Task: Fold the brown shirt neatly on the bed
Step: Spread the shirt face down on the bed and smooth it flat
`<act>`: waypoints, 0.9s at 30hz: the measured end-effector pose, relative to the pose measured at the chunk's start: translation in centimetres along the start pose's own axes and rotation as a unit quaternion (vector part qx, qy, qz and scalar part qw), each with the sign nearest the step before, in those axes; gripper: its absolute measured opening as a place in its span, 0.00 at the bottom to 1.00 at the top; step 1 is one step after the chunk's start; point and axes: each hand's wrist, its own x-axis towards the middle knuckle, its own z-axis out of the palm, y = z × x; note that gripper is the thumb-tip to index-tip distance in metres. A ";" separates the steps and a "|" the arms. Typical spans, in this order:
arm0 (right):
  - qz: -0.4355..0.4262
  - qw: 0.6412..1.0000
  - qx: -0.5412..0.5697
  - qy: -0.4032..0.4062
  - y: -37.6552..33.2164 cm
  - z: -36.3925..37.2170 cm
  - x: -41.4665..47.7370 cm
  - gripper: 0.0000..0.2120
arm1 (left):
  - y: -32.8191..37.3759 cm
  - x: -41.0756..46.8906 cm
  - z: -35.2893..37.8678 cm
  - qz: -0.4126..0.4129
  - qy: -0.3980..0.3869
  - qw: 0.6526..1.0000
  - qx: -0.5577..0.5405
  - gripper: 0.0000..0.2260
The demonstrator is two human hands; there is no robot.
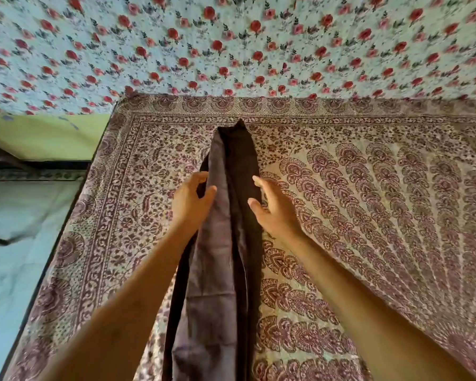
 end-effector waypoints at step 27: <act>0.087 0.995 0.001 -0.043 17.4 7.1 15.8 0.29 | -2.1 27.4 15.6 -0.133 -0.041 0.988 -0.069 0.18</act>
